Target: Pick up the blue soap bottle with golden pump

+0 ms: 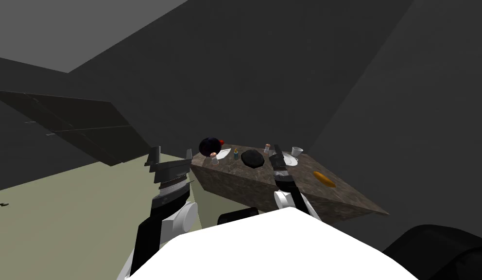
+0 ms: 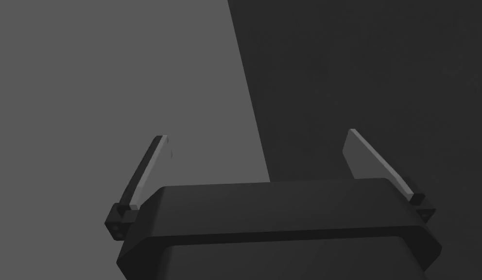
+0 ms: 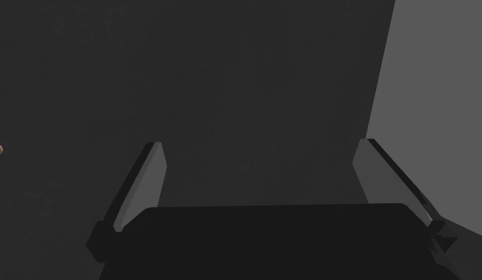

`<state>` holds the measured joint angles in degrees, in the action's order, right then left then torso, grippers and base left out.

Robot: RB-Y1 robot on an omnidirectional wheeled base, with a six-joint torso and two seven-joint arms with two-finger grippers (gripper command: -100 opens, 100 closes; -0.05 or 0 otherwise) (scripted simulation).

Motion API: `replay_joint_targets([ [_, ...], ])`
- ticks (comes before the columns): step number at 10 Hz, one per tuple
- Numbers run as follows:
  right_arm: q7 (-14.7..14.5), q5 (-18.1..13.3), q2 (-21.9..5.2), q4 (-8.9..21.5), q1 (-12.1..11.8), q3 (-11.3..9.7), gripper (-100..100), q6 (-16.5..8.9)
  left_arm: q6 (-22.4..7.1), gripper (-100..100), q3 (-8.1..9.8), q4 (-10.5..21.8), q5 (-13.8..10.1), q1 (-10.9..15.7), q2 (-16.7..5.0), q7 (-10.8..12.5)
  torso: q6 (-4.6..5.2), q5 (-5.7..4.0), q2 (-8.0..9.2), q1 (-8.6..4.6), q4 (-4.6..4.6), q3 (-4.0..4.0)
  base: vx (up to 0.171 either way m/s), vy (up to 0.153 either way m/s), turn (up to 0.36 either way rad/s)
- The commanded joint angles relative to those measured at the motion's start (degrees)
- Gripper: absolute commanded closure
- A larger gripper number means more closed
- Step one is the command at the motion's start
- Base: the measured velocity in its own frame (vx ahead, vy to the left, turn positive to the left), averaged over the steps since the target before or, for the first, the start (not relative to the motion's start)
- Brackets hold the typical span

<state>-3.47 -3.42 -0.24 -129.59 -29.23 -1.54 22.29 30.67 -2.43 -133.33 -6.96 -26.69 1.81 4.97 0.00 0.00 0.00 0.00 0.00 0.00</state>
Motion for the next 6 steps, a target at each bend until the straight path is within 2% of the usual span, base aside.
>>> replay_joint_targets([
  [1,0.99,1.15,-2.43,1.12,0.50,0.18,-100,-0.40,0.00,0,0.00,0.00,0.00,0.00,0.00,0.00,0.00,0.00,0.00,0.00,0.00,0.00,-0.068,0.022,0.058],
  [3,2.42,2.82,-4.35,2.71,1.24,0.42,-100,-0.98,0.00,0,0.00,0.00,0.00,0.01,0.00,0.00,-0.01,0.01,0.37,0.04,0.08,0.21,-0.107,0.004,0.087],
  [6,5.53,6.41,-6.36,6.14,2.89,0.91,-100,-2.18,0.00,0,0.00,0.00,0.00,0.01,0.00,0.00,-0.01,-0.02,0.29,-0.09,0.07,0.17,-0.073,-0.016,0.109],
])
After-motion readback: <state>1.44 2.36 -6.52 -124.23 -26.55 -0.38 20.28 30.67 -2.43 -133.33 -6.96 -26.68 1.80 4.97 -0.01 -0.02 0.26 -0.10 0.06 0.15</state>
